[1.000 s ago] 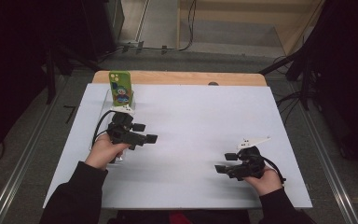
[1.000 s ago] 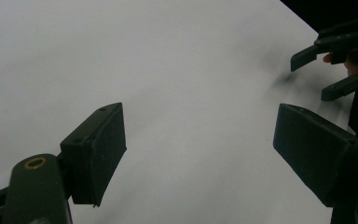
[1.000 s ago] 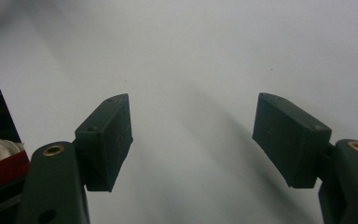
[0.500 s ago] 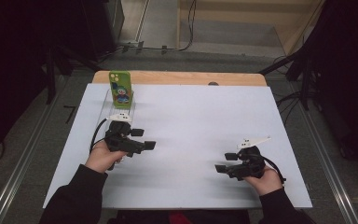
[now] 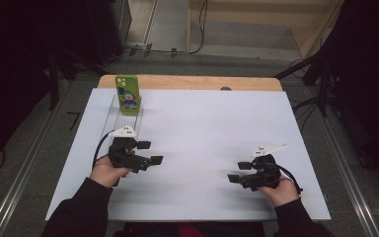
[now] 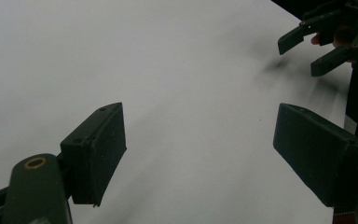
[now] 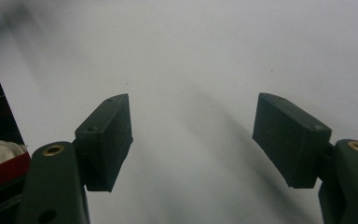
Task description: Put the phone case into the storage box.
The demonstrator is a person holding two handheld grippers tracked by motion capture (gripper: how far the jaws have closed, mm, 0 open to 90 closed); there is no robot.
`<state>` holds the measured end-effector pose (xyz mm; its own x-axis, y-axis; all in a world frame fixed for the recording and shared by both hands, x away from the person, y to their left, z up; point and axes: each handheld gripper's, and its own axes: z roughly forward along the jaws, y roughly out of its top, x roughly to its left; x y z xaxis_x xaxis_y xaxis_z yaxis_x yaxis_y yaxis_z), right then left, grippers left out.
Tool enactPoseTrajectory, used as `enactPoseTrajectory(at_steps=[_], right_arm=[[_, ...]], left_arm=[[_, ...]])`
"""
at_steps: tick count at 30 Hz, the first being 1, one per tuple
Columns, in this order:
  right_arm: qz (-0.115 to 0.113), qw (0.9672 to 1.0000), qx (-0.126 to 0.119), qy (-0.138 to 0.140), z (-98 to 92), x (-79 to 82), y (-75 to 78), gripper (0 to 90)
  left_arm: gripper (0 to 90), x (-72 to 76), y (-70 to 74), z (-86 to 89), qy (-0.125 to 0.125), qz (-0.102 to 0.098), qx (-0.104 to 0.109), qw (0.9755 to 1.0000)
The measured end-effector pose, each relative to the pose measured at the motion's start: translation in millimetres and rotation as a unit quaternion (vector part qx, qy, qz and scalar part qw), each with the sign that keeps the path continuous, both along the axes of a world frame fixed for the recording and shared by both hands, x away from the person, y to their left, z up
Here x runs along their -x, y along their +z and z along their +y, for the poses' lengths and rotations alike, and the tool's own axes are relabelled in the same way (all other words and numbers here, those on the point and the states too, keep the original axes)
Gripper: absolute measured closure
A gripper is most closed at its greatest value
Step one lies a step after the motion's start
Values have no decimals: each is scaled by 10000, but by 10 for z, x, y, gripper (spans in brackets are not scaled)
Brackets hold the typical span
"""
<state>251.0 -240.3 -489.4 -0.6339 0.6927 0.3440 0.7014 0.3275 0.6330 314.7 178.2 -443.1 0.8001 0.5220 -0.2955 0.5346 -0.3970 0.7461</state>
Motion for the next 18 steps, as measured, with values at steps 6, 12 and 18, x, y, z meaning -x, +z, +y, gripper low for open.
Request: enactPoseTrajectory(at_steps=[6,12,18], right_arm=[[-8,10000,-11,10,-1,3,3,266],[-10,10000,-8,8,0,4,4,266],[-19,10000,0,15,2,6,4,266]], left_arm=[[179,77,-33,29,-12,-73,-8,10000],[180,144,-81,47,-75,-52,37,10000],[180,191,-121,56,-90,-53,26,9999]])
